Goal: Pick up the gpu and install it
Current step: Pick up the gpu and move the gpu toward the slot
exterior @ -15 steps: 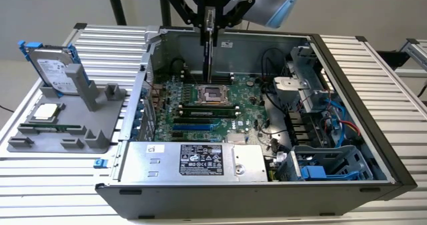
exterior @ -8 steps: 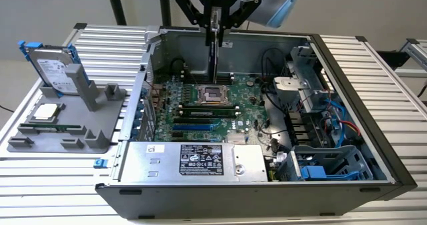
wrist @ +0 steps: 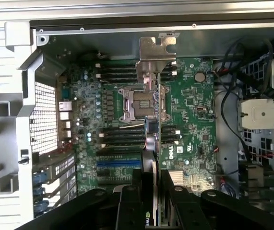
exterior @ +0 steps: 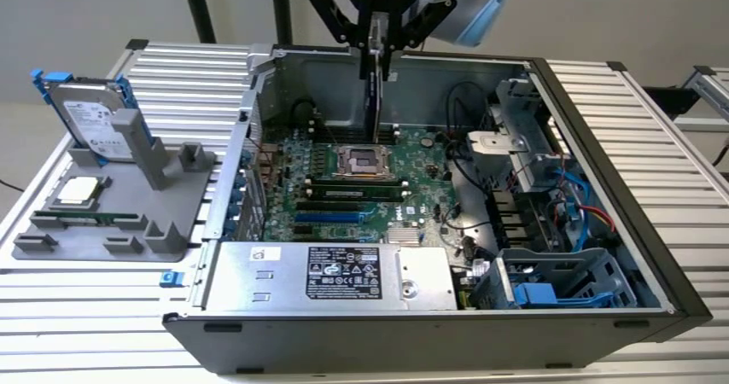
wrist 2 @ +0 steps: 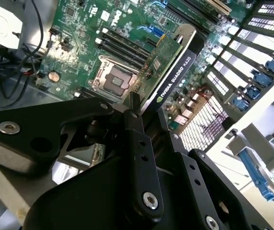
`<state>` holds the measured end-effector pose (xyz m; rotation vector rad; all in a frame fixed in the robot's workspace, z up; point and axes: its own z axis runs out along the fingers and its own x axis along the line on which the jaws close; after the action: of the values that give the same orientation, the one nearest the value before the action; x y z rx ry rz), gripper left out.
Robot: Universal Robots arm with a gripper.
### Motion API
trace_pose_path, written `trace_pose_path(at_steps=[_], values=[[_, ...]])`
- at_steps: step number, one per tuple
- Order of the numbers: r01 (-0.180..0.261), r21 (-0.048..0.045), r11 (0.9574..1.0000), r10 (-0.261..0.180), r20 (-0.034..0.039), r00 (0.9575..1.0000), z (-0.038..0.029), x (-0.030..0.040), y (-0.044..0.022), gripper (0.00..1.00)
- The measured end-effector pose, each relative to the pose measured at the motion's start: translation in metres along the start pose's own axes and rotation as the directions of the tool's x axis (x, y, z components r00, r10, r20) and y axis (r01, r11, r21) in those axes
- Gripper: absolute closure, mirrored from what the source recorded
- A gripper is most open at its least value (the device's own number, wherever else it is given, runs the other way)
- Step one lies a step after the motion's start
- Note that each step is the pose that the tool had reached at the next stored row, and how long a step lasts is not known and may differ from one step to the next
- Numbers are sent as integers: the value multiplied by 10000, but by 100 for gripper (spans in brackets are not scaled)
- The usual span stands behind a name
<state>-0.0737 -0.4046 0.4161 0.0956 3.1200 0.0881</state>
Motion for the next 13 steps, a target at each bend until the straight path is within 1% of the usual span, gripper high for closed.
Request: trace_pose_path(at_steps=[13], values=[[-1,1,10000,1,-1,10000,0,-7,1,100]])
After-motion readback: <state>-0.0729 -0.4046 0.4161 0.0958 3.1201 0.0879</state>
